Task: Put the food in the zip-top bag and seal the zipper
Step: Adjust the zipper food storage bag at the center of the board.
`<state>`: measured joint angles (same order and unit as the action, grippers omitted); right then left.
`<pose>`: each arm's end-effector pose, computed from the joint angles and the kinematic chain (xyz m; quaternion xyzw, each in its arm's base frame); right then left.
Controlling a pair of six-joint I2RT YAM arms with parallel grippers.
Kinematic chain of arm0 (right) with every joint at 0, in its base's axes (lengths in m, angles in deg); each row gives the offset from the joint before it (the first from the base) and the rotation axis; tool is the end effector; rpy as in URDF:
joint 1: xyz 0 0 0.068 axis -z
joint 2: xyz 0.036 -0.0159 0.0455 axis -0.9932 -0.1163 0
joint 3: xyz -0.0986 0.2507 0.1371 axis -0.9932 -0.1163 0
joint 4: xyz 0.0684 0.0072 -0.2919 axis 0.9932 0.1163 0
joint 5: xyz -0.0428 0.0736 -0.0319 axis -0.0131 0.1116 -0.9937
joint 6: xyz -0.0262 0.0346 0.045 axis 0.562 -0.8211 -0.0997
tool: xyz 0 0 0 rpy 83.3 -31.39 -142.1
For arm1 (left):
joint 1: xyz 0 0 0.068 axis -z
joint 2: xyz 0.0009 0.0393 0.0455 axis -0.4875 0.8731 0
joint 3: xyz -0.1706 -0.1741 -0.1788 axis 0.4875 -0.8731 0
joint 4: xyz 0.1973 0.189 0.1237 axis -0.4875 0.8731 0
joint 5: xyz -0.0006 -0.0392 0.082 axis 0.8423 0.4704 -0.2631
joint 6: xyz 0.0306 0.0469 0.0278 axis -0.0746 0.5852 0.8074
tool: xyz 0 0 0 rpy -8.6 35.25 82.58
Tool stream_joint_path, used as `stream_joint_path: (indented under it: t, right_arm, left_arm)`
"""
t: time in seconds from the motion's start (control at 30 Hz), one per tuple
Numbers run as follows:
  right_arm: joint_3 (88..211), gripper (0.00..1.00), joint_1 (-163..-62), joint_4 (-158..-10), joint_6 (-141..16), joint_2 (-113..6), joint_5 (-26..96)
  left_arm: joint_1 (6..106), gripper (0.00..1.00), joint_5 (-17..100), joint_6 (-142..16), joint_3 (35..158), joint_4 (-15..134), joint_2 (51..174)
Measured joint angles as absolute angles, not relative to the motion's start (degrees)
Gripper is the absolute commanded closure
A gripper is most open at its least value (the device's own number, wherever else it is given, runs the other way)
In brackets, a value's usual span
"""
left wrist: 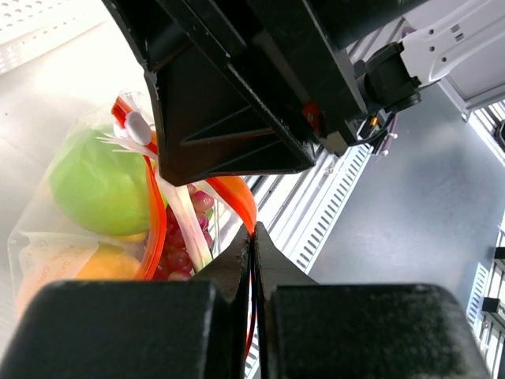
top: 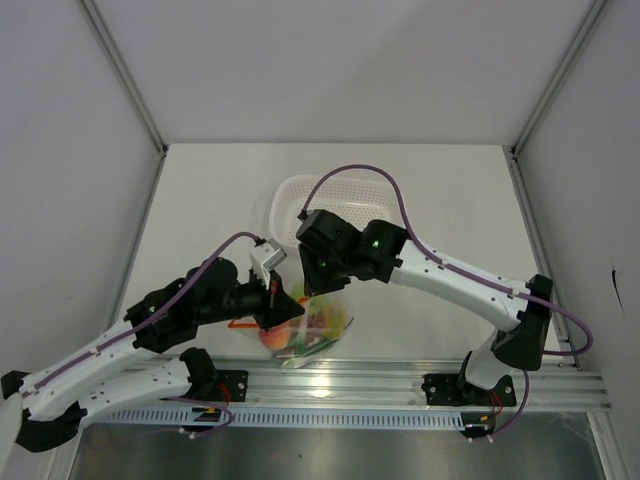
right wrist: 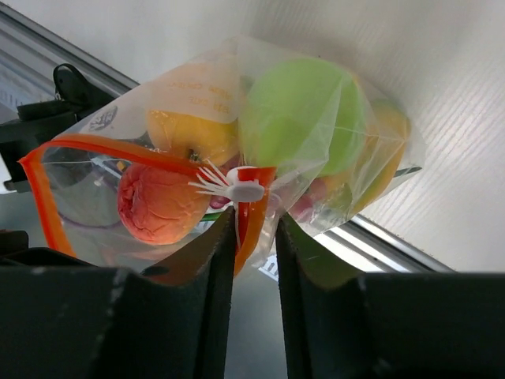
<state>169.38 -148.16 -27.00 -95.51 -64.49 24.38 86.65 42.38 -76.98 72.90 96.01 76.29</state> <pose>0.1656 0.3463 0.3844 -0.1959 0.9319 0.2250 0.2063 0.0860 -0.1492 0.3557 0.2733 0.7945 -0.4067 0.3587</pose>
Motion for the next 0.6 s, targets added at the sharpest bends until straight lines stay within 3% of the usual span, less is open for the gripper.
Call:
stream_joint_path:
  t: [0.13,0.23,0.27,0.33,0.43,0.6]
  right_arm:
    - [167.85,0.91,-148.2,-27.83,-95.86,-64.3,24.88]
    - [166.43,0.98,-148.27,-28.49,-95.95,-63.49,24.99]
    - [165.6,0.98,-148.27,-28.92,-95.97,-62.81,25.01]
    - [163.17,0.98,-148.33,-29.78,-95.97,-60.71,25.01]
    - [158.56,0.98,-148.64,-31.09,-95.82,-56.12,25.08]
    - [153.1,1.0,-149.29,-32.86,-94.29,-50.15,25.28]
  left_arm:
    - [86.67,0.98,42.38,-76.76,72.92,96.2,77.2]
    - [86.7,0.73,42.11,-76.28,72.97,96.84,77.49]
    - [86.72,0.53,41.55,-75.97,73.08,97.21,77.44]
    - [86.76,0.31,39.82,-75.4,73.56,98.13,77.01]
    - [86.8,0.22,36.28,-75.49,75.02,100.07,75.48]
    - [86.83,0.18,28.26,-75.42,80.4,103.15,74.01]
